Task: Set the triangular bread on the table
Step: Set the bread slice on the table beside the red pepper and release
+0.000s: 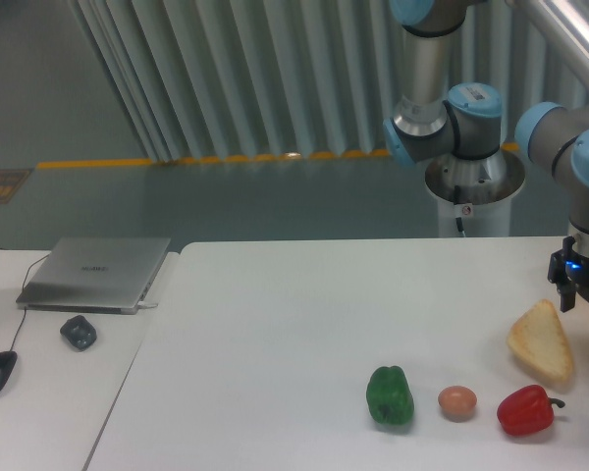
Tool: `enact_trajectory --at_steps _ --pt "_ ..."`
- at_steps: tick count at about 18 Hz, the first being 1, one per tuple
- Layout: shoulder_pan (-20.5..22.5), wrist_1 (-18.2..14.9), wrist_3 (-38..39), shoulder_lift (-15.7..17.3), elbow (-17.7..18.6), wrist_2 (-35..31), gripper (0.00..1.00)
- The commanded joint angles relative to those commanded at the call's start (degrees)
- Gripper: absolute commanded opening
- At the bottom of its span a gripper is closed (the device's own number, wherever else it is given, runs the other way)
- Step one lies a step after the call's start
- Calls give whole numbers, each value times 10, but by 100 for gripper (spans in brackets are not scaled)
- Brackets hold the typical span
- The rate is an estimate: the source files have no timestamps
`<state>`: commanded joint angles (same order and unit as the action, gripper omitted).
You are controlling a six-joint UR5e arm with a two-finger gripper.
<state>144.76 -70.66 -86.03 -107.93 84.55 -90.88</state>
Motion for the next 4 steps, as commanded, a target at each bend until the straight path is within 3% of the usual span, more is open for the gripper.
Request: enact_trajectory --at_steps 4 --pt "0 3 -12 4 5 2 100"
